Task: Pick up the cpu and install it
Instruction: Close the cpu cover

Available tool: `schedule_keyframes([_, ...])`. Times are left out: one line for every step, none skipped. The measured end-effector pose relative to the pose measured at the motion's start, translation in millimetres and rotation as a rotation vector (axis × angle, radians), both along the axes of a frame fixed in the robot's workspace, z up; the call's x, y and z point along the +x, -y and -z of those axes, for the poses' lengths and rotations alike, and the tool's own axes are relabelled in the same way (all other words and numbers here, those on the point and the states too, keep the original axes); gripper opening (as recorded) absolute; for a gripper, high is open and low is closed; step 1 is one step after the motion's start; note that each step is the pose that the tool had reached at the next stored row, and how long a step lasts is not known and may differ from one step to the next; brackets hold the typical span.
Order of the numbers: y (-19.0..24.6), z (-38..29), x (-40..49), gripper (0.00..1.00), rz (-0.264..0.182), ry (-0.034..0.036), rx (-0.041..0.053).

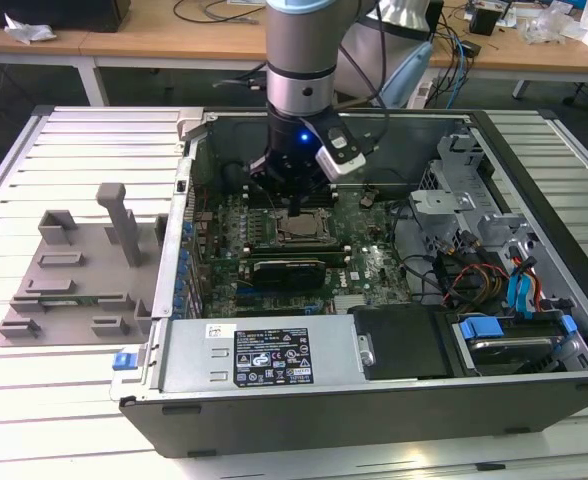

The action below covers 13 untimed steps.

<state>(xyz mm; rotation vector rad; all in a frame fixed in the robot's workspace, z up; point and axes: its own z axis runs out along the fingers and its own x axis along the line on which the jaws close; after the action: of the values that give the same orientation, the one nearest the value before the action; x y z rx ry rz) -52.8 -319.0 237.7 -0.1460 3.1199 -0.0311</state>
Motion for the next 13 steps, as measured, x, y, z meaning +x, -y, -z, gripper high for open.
schedule_keyframes([0.4,0.0,4.8,0.11,0.000,0.0000,0.0000])
schedule_keyframes([0.7,0.0,8.5,0.11,0.000,0.0000,0.0001])
schedule_keyframes([1.0,0.0,11.3,0.11,0.000,0.0000,0.0001])
schedule_keyframes([1.2,0.0,13.7,0.11,0.000,0.0000,0.0001])
schedule_keyframes([1.6,0.0,18.9,0.11,0.000,0.0000,0.0000])
schedule_keyframes([1.8,0.0,22.7,0.11,0.000,0.0000,0.0000])
schedule_keyframes([1.8,0.0,23.3,0.11,0.000,0.0000,0.0000])
schedule_keyframes([1.7,-0.6,23.4,0.11,0.000,-0.0001,-0.0001])
schedule_keyframes([1.6,-2.1,23.4,0.11,0.000,0.0000,0.0000])
schedule_keyframes([1.6,-3.8,23.4,0.11,0.000,0.0000,0.0001])
schedule_keyframes([1.6,-5.2,23.4,0.11,0.000,0.0000,0.0001])
schedule_keyframes([1.6,-7.5,23.4,0.11,0.000,0.0000,0.0000])
schedule_keyframes([1.6,-9.2,23.3,0.11,0.000,0.0000,0.0000])
